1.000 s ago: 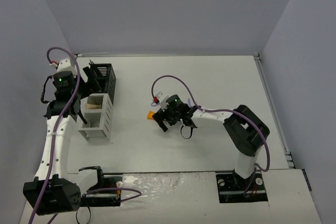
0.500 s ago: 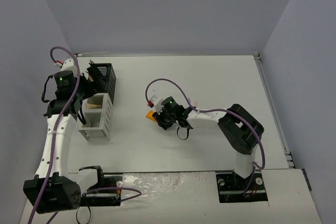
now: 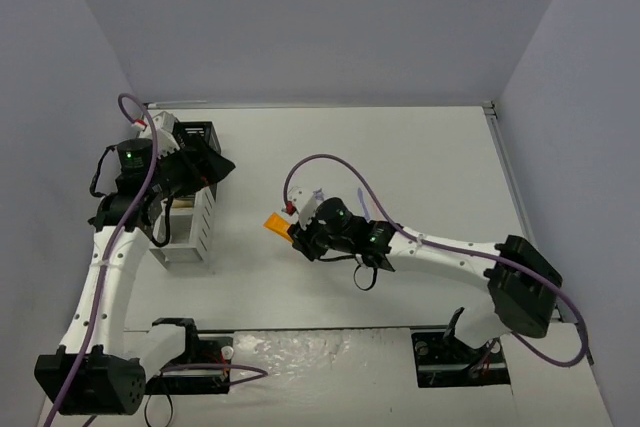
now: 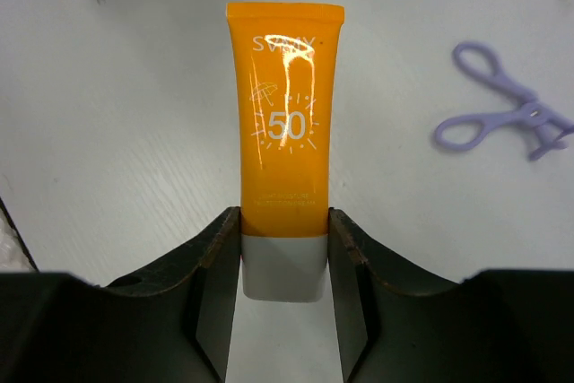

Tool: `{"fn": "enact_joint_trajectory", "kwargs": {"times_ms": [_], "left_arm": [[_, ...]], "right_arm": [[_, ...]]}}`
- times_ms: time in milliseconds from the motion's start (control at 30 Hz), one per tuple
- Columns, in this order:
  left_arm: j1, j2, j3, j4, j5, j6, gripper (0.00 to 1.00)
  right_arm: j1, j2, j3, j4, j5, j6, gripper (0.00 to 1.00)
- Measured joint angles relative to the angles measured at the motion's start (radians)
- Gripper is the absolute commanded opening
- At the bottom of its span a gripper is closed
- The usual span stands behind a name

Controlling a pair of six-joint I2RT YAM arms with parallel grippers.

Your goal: Organize the makeup

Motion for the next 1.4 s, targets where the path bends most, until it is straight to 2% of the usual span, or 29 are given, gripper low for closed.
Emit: {"fn": "enact_joint_trajectory", "kwargs": {"times_ms": [233,500,667,800,967,1000,1067,1167,1233,1267,1367,1400], "left_arm": [[-0.208,0.001,0.000,0.030,0.029,-0.075,0.97],[-0.351,0.065,0.007,0.095,0.018,-0.140,0.95],[-0.428,0.096,0.008,0.125,0.006,-0.163,0.76],[-0.460,0.116,0.008,0.133,-0.003,-0.172,0.41],[-0.470,0.122,0.009,0.151,-0.005,-0.187,0.15],[-0.472,0.122,0.012,0.154,-0.002,-0.188,0.09],[-0.477,0.122,0.017,0.161,0.003,-0.191,0.04],[-0.480,0.122,0.021,0.168,0.002,-0.189,0.00],[-0.480,0.122,0.021,0.166,-0.012,-0.185,0.00],[-0.479,0.122,0.021,0.163,-0.026,-0.183,0.00],[-0.477,0.122,0.028,0.141,-0.076,-0.167,0.00],[-0.475,0.122,0.033,0.130,-0.093,-0.159,0.00]], "right_arm": [[0.001,-0.206,-0.001,0.094,0.052,0.012,0.08],[0.001,-0.246,-0.001,0.139,0.085,0.015,0.08],[0.001,-0.250,-0.003,0.158,0.105,0.015,0.08],[0.001,-0.261,-0.008,0.171,0.126,0.015,0.08],[0.001,-0.264,-0.014,0.171,0.139,0.017,0.10],[0.001,-0.264,-0.017,0.172,0.144,0.019,0.14],[0.001,-0.264,-0.022,0.177,0.145,0.022,0.22],[0.001,-0.264,-0.024,0.185,0.147,0.025,0.59],[0.000,-0.264,-0.024,0.190,0.156,0.025,0.80],[-0.001,-0.264,-0.024,0.192,0.163,0.026,0.87],[-0.007,-0.264,-0.024,0.195,0.185,0.026,1.00],[-0.008,-0.264,-0.024,0.194,0.192,0.026,1.00]]}}
